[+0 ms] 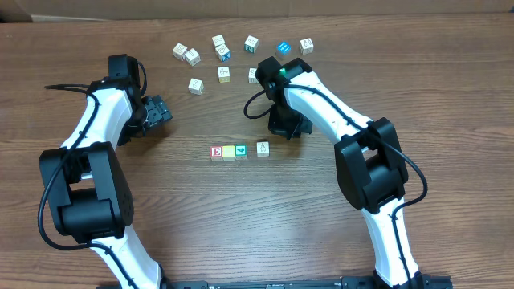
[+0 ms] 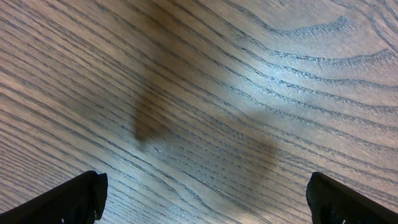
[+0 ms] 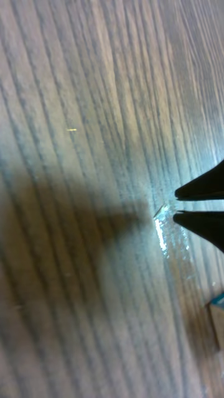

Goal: Form a horizontal line
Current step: 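Lower the white M block beside the green 4 block with the right gripper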

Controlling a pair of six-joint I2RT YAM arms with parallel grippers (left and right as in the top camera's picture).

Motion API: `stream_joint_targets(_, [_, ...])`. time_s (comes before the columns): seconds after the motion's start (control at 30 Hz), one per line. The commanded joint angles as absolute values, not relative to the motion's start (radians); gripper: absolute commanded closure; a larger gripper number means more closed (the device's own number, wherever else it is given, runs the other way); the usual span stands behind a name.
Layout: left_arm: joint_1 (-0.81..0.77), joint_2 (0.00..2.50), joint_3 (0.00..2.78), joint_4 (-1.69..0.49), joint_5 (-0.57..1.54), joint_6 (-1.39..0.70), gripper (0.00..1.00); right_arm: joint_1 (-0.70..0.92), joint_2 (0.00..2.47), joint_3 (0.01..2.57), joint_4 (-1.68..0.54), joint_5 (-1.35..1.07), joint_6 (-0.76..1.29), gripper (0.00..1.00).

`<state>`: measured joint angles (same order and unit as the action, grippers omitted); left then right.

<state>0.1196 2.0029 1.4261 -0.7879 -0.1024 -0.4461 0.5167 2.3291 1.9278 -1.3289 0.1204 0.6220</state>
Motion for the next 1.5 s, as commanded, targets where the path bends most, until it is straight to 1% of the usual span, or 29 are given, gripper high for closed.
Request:
stream_joint_targets(0.0, [0.115, 1.991, 1.422, -0.787, -0.115, -0.45, 0.01, 0.525, 2.304, 1.903, -1.328, 0.093, 0.621, 0.96])
stream_joint_targets(0.23, [0.115, 1.991, 1.422, -0.787, -0.115, -0.45, 0.0, 0.53, 2.304, 1.857, -1.314, 0.043, 0.611, 0.96])
stream_joint_targets(0.33, [0.115, 1.991, 1.422, -0.787, -0.115, -0.45, 0.01, 0.535, 2.304, 1.857, -1.302, -0.049, 0.525, 0.96])
stream_joint_targets(0.4, [0.115, 1.991, 1.422, -0.787, -0.115, -0.45, 0.0, 0.542, 2.304, 1.857, -1.29, -0.074, 0.515, 0.96])
stream_joint_targets(0.7, [0.115, 1.991, 1.422, -0.787, -0.115, -0.45, 0.0, 0.562, 2.304, 1.857, -1.238, -0.072, 0.515, 0.96])
stream_joint_targets(1.47, [0.115, 1.991, 1.422, -0.787, -0.115, -0.45, 0.0, 0.601, 2.304, 1.857, -1.216, -0.073, 0.515, 0.96])
